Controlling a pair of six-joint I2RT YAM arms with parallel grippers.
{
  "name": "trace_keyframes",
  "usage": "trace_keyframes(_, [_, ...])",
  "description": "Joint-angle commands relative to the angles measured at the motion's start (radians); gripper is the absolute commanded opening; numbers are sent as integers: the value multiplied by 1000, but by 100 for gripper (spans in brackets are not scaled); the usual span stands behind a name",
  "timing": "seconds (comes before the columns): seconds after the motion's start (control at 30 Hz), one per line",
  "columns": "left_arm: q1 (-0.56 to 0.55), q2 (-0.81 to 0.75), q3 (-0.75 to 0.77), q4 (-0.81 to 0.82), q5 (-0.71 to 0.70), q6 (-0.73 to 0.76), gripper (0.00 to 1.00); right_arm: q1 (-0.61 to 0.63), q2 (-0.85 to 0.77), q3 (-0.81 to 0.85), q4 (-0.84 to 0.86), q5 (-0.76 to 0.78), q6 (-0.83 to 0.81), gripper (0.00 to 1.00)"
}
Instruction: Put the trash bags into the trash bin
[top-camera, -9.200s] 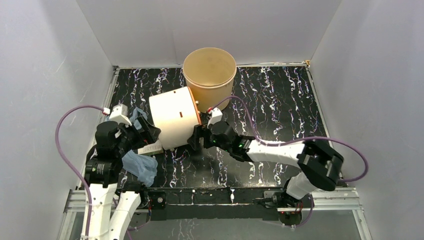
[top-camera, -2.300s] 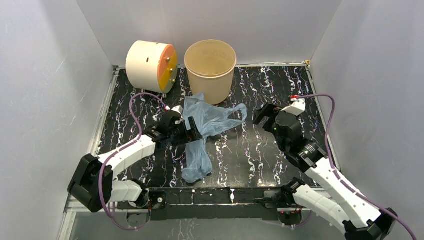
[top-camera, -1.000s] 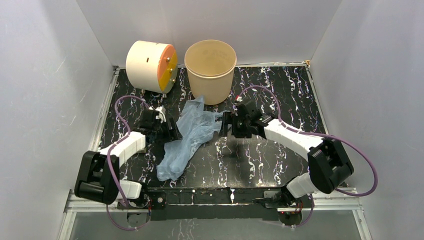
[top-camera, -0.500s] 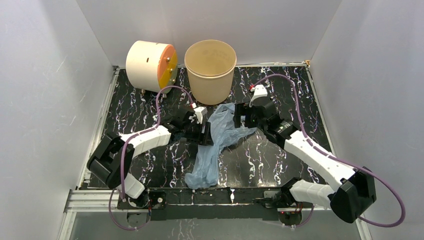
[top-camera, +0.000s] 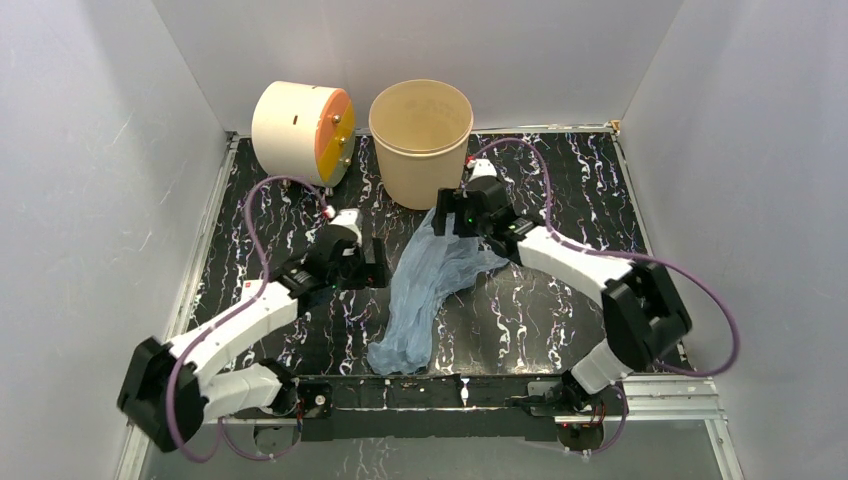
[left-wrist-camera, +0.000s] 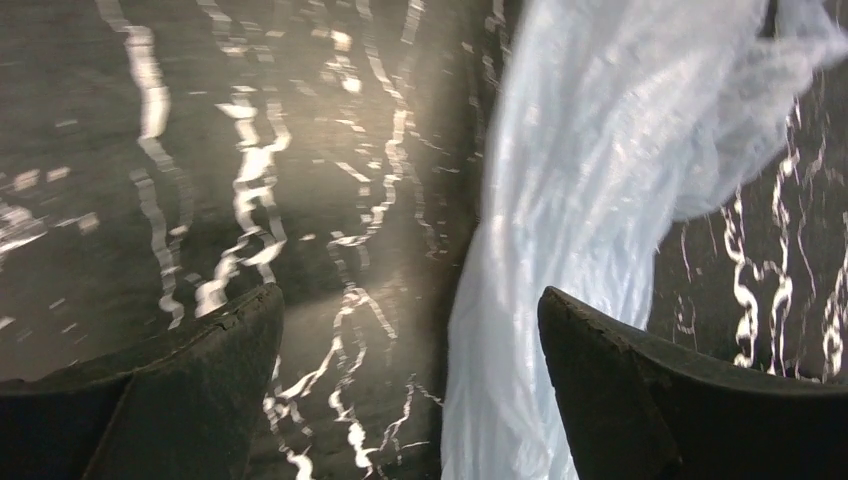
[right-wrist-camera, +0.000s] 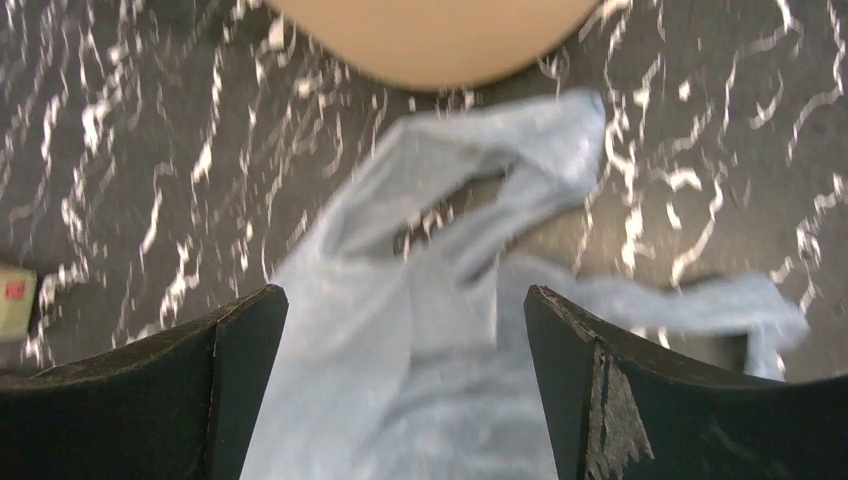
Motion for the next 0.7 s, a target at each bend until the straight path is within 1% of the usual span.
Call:
trace_keyframes(0.0, [50, -161, -42, -178, -275, -114, 96, 12, 131, 113, 323, 101, 37, 99])
trace_keyframes(0.1, [176, -203, -75, -233, -260, -139, 96, 36, 236, 170, 409, 200, 28, 99])
trace_keyframes(0.2, [303, -201, -103, -245, -189, -161, 96, 60, 320, 197, 533, 329, -2, 99])
trace_keyframes(0.23, [326, -192, -103, -249, -176, -164, 96, 61, 353, 212, 564, 391, -7, 99])
trace_keyframes(0.3, [346, -168, -101, -257, -183, -167, 96, 60, 396, 248, 602, 445, -32, 99])
trace_keyframes(0.37, [360, -135, -102, -257, -212, -169, 97, 57, 441, 302, 588, 480, -68, 99])
trace_keyframes(0.43, [385, -98, -102, -245, -228, -171, 97, 48, 481, 360, 536, 478, -74, 99])
trace_keyframes(0.5, [408, -64, -109, -208, -211, -163, 97, 41, 504, 393, 500, 467, -70, 99])
trace_keyframes(0.6, [438, -21, -105, -181, -223, -156, 97, 30, 508, 410, 466, 441, -72, 99])
trace_keyframes(0.67, [472, 5, -92, -188, -232, -137, 97, 28, 488, 422, 407, 424, -80, 99])
